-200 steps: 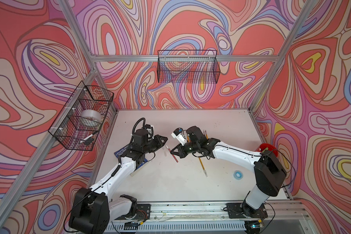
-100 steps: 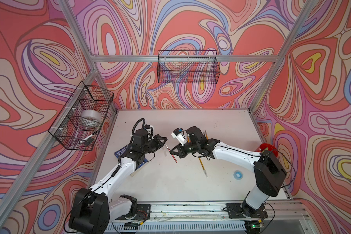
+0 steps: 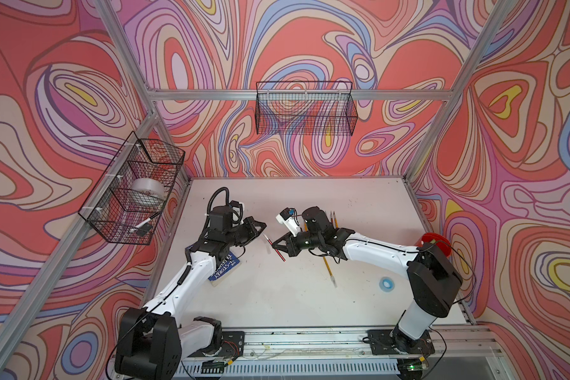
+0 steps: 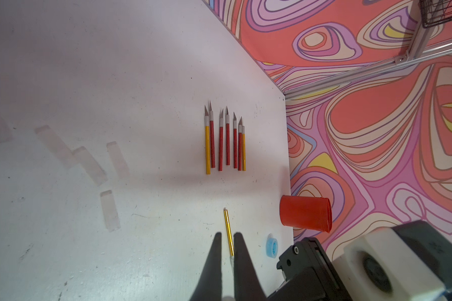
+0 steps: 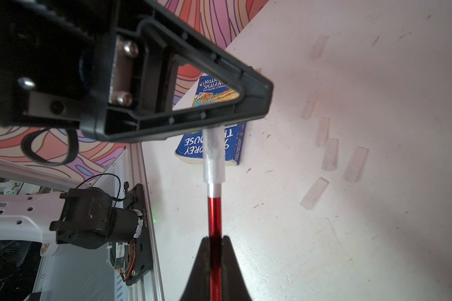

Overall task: Remove protective caps from carving knives
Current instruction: Remove the protective sleeve from the carving knife, then place the carving knife at the center of the board.

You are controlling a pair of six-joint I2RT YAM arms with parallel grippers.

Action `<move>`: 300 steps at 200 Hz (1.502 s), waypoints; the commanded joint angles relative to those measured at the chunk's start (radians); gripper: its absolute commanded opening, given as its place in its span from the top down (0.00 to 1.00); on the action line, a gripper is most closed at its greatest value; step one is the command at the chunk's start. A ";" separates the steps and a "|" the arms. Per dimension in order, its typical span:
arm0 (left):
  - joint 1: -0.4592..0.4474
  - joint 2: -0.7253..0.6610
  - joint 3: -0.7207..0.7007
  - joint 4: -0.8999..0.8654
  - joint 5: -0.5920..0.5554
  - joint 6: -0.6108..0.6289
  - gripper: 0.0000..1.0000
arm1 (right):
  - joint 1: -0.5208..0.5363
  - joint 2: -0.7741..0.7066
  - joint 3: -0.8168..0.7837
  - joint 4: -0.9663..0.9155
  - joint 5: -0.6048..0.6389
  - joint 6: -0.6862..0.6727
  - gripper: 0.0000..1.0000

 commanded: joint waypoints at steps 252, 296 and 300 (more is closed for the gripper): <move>0.111 0.161 0.114 -0.135 -0.261 0.210 1.00 | -0.050 0.103 0.106 -0.312 0.405 0.131 1.00; 0.096 0.253 0.145 -0.235 -0.301 0.255 0.96 | -0.072 0.270 0.295 -0.329 0.601 0.207 1.00; 0.091 0.263 0.152 -0.246 -0.308 0.261 0.95 | -0.073 0.284 0.310 -0.334 0.622 0.211 1.00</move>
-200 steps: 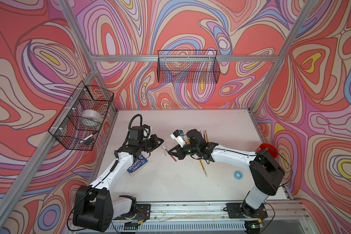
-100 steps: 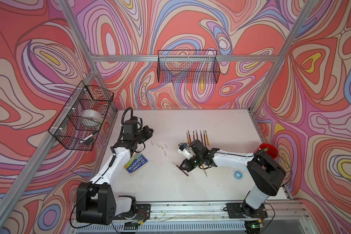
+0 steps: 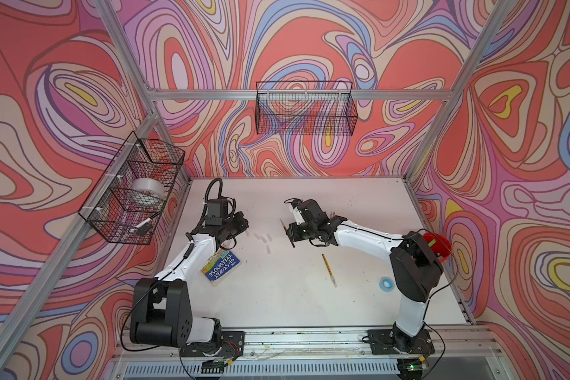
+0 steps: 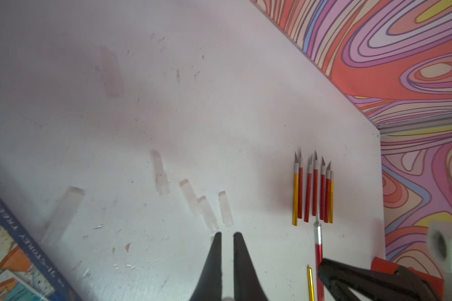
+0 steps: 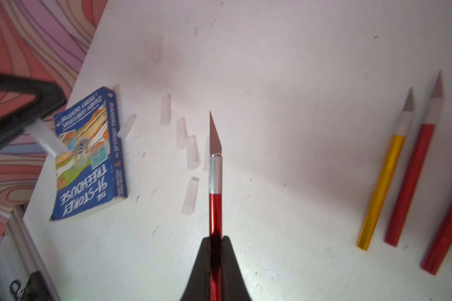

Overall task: Remove protective caps from carving knives
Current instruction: Place the carving knife at the center of the board.

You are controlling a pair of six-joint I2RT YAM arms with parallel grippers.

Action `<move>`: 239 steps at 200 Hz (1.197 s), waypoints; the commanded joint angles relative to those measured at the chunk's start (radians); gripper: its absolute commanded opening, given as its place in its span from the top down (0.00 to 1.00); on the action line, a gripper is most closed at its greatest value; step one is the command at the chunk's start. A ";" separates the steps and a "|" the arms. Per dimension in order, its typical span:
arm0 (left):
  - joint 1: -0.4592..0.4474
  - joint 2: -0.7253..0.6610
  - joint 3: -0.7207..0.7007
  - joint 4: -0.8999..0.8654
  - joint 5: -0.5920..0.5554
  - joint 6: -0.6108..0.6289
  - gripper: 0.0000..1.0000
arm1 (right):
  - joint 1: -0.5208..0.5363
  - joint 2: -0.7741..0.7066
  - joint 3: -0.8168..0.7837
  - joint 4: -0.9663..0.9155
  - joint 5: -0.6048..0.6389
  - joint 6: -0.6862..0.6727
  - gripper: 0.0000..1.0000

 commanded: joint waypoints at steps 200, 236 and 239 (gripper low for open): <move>-0.049 0.222 0.066 -0.141 -0.143 0.039 0.52 | -0.065 0.289 0.188 -0.094 0.286 0.084 0.96; -0.049 0.224 0.063 -0.140 -0.155 0.036 0.37 | -0.068 0.292 0.188 -0.092 0.281 0.087 0.86; -0.049 0.224 0.063 -0.140 -0.157 0.035 0.36 | -0.067 0.291 0.188 -0.091 0.280 0.088 0.85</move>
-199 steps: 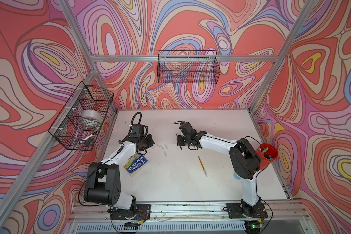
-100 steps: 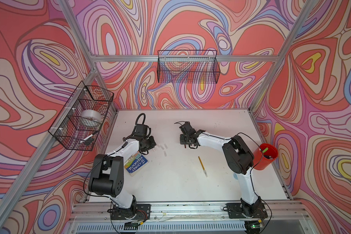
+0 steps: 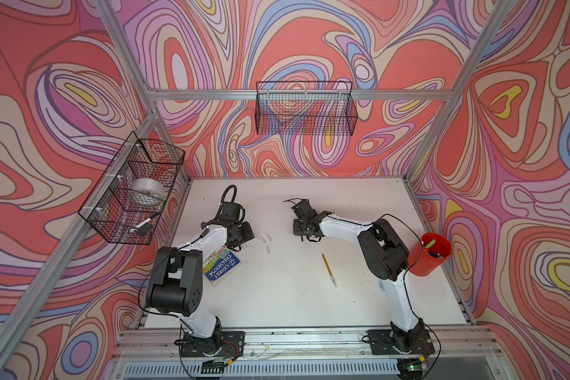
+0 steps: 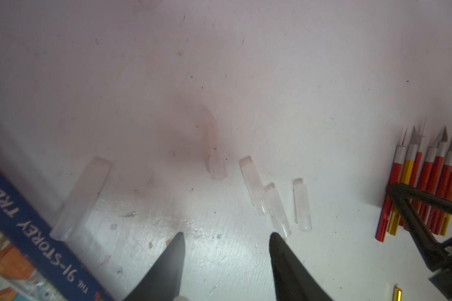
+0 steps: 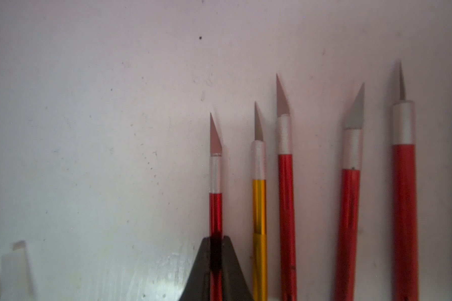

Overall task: Remove protective caps from carving knives
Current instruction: Place the carving knife at the center of the board.

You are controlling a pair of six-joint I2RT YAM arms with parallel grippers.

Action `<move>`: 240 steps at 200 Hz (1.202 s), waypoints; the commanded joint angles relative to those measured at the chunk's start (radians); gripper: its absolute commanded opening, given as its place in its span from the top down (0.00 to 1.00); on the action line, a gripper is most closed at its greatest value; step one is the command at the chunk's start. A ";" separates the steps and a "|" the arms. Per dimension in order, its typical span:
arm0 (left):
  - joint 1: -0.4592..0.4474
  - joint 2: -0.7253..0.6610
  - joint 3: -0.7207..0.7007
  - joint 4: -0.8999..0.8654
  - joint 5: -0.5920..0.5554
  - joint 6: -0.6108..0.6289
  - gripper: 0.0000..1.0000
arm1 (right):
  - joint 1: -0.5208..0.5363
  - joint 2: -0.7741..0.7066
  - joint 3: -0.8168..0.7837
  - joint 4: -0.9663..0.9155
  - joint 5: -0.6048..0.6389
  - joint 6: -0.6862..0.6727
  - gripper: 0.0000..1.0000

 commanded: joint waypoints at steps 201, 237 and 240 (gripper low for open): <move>-0.093 0.065 -0.091 0.162 -0.266 0.046 0.26 | -0.009 0.001 0.015 0.029 -0.071 0.037 0.74; -0.142 0.057 -0.054 0.073 -0.386 0.063 0.25 | -0.009 -0.005 0.011 0.031 -0.072 0.035 0.74; -0.148 0.057 -0.051 0.071 -0.391 0.064 0.25 | -0.009 -0.005 0.011 0.033 -0.072 0.035 0.74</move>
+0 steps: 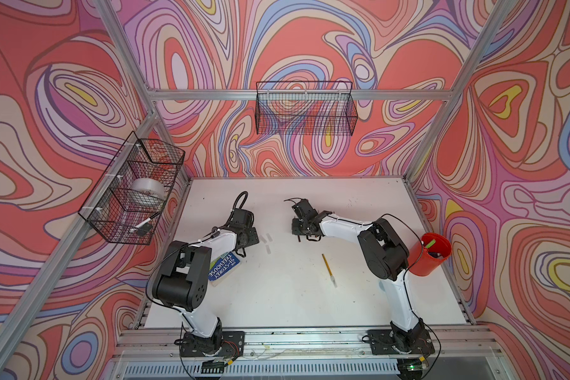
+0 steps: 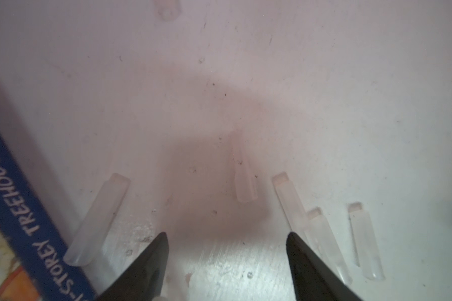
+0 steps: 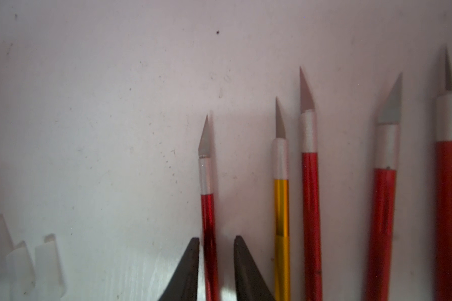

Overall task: Remove protective caps from carving knives
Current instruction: Place the carving knife at the center of the board.

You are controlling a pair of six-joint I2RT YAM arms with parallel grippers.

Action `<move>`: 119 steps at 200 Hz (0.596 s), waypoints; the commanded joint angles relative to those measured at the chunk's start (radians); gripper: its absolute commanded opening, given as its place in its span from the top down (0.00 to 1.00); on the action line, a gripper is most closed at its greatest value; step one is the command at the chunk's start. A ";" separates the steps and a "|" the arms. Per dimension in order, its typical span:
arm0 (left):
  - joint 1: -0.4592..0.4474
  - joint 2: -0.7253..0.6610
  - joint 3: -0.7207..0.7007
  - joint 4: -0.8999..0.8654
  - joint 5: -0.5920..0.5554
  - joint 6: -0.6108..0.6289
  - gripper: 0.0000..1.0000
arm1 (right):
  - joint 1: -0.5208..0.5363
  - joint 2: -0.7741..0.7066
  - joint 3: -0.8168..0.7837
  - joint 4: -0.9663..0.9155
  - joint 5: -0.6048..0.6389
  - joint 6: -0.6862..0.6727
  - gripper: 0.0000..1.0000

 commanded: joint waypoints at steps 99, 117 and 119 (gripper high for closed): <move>-0.081 -0.026 -0.039 -0.080 -0.068 -0.036 0.18 | -0.004 -0.055 -0.025 0.048 -0.052 -0.008 0.73; -0.082 -0.056 -0.039 -0.080 -0.044 -0.045 0.18 | -0.005 -0.063 -0.026 0.048 -0.057 -0.007 0.72; -0.082 -0.059 -0.038 -0.080 -0.040 -0.046 0.18 | -0.004 -0.064 -0.027 0.048 -0.058 -0.007 0.72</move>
